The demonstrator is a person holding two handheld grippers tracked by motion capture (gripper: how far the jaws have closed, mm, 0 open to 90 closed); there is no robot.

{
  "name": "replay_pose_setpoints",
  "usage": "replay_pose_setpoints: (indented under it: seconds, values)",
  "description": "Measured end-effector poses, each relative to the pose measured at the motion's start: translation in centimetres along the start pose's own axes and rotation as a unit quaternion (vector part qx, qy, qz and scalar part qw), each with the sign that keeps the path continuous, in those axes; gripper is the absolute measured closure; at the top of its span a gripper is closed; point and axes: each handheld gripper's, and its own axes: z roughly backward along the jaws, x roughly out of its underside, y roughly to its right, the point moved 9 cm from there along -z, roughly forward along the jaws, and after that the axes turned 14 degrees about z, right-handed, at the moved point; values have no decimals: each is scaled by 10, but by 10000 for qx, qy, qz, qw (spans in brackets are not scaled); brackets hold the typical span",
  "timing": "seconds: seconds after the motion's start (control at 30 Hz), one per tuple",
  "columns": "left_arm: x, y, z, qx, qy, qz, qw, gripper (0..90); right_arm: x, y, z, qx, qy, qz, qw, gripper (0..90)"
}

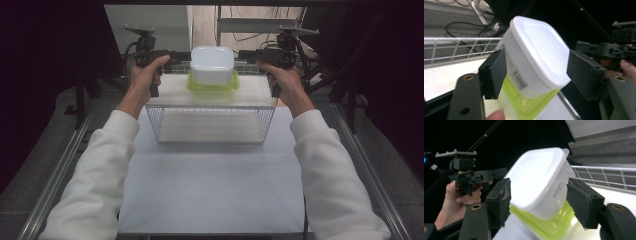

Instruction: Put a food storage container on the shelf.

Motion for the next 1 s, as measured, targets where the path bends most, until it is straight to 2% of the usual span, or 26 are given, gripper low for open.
replay_pose_setpoints:
  seconds: [0.1,0.2,0.23,0.4,0.53,0.6,0.63,0.67,0.73,0.77,0.8,0.83,0.87,0.9,0.93,1.0]
  values:
    - [4,0,2,36,28,-30,10000,294,6,2,7,42,-5,102,9999,332]
    - [10,0,6,-21,33,-116,9999,283,11,3,12,38,17,174,9998,325]
    - [13,1,10,-44,39,-186,9998,279,15,2,17,45,16,340,9994,319]
    - [23,3,21,-176,62,-434,9989,269,27,-1,27,170,13,670,9976,300]
    - [33,3,26,-203,11,-521,9984,262,42,-2,34,286,-64,837,9961,286]
    - [44,3,34,-278,-1,-660,9974,259,50,-4,37,335,-107,930,9950,269]
    - [48,3,38,-269,3,-699,9972,258,54,-5,39,381,-103,1034,9939,262]
    - [48,3,38,-269,3,-699,9972,257,54,-5,39,381,-103,1034,9939,262]
    - [62,3,46,-273,18,-793,9965,254,67,-10,47,441,-114,1243,9912,239]
    - [62,3,46,-273,18,-793,9965,254,70,-11,48,444,-110,1279,9907,231]
    - [75,3,51,-298,-2,-926,9953,253,74,-13,52,437,-81,1335,9900,225]
    - [81,4,53,-267,3,-955,9951,251,77,-14,54,428,-68,1360,9898,220]
    - [88,3,55,-245,10,-950,9952,251,81,-16,57,402,-41,1395,9894,215]
    - [88,3,55,-245,10,-950,9952,251,81,-16,57,402,-41,1395,9894,215]
    - [102,3,60,-159,-5,-914,9957,250,89,-19,65,406,-31,1512,9877,205]
    - [118,0,65,-42,-22,-845,9964,248,96,-20,72,401,12,1553,9870,201]
